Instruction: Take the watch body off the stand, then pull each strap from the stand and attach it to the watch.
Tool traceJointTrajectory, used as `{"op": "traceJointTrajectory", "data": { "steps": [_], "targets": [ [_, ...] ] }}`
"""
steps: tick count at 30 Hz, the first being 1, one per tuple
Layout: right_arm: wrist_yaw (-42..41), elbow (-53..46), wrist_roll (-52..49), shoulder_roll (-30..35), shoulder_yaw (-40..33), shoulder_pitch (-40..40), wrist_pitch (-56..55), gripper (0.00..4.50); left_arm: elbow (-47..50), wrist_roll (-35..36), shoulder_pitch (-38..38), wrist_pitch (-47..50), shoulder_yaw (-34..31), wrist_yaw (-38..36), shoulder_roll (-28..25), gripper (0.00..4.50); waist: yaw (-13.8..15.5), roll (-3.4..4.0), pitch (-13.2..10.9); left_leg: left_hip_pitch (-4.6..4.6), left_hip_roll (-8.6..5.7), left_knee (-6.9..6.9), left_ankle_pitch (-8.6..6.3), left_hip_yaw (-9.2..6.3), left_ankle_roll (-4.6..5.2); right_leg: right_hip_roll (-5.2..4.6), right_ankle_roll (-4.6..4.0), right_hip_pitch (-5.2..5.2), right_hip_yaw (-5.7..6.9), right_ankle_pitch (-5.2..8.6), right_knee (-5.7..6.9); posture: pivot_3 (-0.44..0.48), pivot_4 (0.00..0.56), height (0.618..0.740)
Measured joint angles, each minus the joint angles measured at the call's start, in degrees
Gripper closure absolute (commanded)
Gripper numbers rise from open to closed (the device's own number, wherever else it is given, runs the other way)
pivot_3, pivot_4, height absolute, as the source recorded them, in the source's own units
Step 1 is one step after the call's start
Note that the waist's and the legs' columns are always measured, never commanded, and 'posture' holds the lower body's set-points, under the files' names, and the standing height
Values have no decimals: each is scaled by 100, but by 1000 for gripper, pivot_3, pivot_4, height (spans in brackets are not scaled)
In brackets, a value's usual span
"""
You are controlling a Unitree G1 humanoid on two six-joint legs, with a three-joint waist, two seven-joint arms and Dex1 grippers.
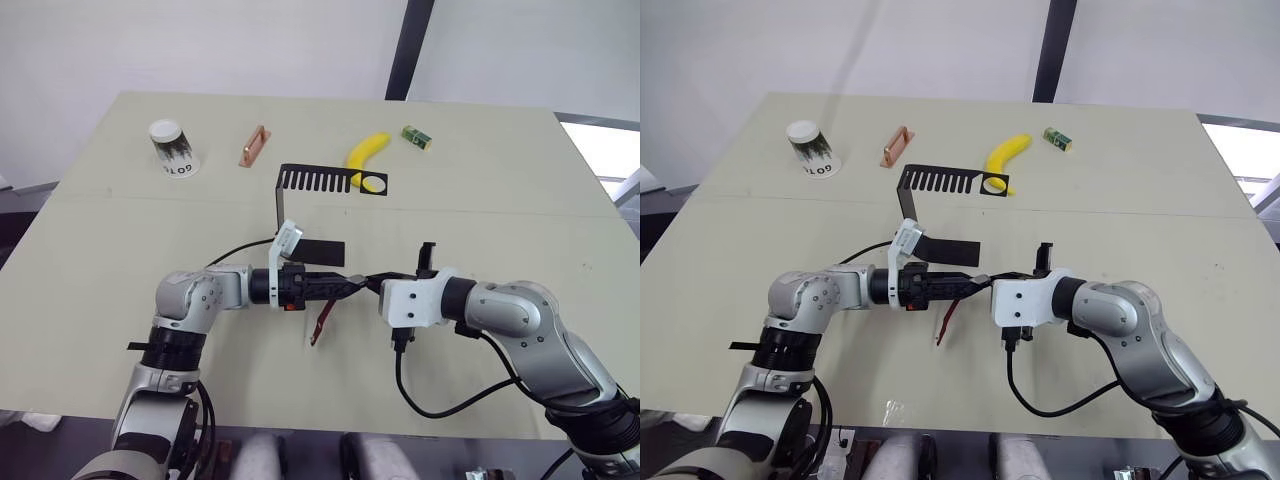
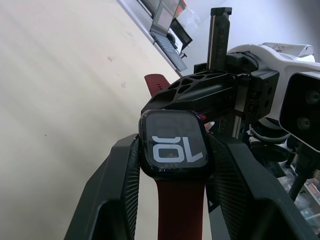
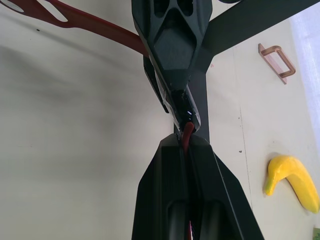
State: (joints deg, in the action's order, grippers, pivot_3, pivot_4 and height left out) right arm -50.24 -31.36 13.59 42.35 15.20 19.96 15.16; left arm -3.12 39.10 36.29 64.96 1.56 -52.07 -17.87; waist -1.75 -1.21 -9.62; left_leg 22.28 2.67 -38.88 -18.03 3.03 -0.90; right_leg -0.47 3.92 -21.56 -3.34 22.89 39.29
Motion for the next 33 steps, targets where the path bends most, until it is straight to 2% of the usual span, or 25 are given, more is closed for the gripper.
{"op": "traceJointTrajectory", "data": {
  "steps": [33],
  "targets": [
    [-40, 31, 55, 7, 6, 100, 103, 4500, 34, 62, 1, 93, -96, 118, 130, 2894, 0, 0, 0, 0, 0, 0, 0, 0, 0, 0, 0, 0, 0, 0, -1, 0, 150, 740]
  ]
}}
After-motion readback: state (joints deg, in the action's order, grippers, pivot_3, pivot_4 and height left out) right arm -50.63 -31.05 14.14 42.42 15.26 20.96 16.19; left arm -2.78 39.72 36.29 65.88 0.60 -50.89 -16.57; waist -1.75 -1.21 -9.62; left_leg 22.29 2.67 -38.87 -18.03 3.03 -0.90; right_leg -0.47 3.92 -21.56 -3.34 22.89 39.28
